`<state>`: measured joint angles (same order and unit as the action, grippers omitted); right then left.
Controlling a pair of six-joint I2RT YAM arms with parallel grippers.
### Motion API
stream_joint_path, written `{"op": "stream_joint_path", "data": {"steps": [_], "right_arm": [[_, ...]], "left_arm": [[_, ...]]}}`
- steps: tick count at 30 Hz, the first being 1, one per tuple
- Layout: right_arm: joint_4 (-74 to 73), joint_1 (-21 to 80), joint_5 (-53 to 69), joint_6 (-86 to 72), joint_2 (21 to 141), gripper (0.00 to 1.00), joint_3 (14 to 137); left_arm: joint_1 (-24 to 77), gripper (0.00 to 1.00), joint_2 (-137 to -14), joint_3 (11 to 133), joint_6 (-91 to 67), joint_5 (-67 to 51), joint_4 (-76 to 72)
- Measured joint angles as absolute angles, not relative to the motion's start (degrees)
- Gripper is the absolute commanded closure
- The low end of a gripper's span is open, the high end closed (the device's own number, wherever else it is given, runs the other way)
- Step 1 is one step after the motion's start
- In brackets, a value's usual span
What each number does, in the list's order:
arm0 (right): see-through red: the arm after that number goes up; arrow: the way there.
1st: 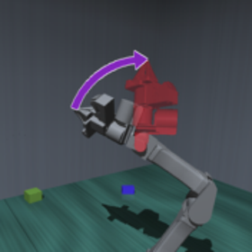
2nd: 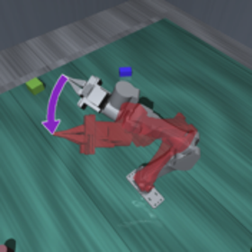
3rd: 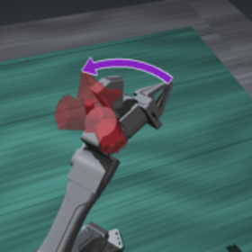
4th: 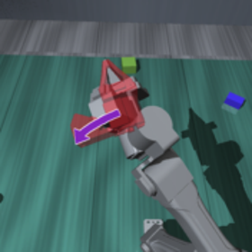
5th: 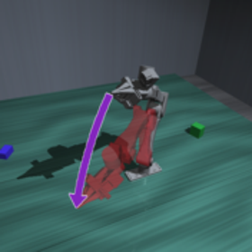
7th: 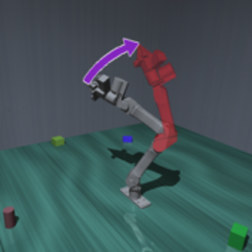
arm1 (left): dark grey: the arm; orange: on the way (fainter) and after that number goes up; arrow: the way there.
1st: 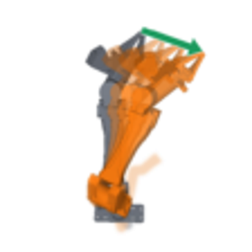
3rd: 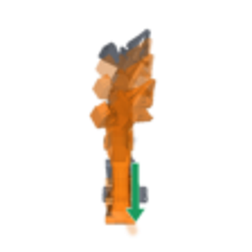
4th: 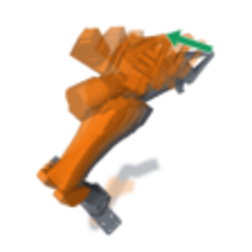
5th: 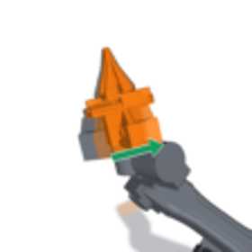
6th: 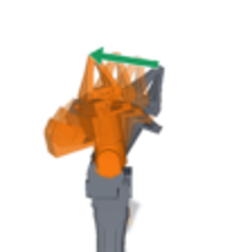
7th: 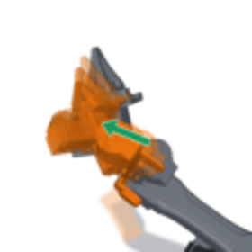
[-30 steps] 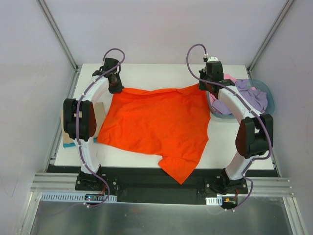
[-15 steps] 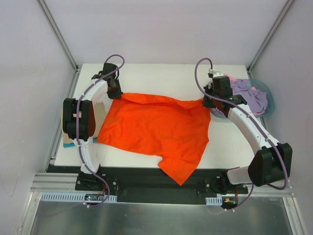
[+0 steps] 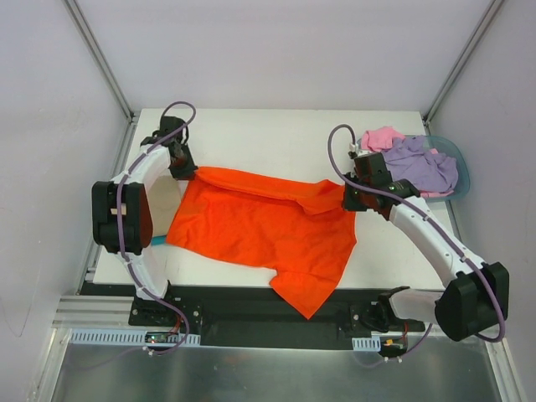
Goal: Fold and stack the t-shirts
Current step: Fold the tshirt
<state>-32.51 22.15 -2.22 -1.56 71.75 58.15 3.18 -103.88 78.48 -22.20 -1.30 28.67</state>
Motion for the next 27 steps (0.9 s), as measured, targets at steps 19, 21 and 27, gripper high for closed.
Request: {"op": "stream_joint_path", "data": {"steps": [19,21,27], "right_arm": [[-39.6,30.6,-4.8,-14.5,67.6,0.93,50.9],[-40.9,32.0,-5.6,-16.8,67.5,0.81,49.8],[-43.8,32.5,-8.4,-20.0,70.2,0.18,49.5]], "left_arm": [[1.9,1.00,-102.3,75.1,-23.6,-2.4,29.6],[1.9,0.90,-102.3,74.9,-24.0,-2.0,30.0],[1.9,0.34,-101.5,73.2,-25.3,-0.8,30.5]]}}
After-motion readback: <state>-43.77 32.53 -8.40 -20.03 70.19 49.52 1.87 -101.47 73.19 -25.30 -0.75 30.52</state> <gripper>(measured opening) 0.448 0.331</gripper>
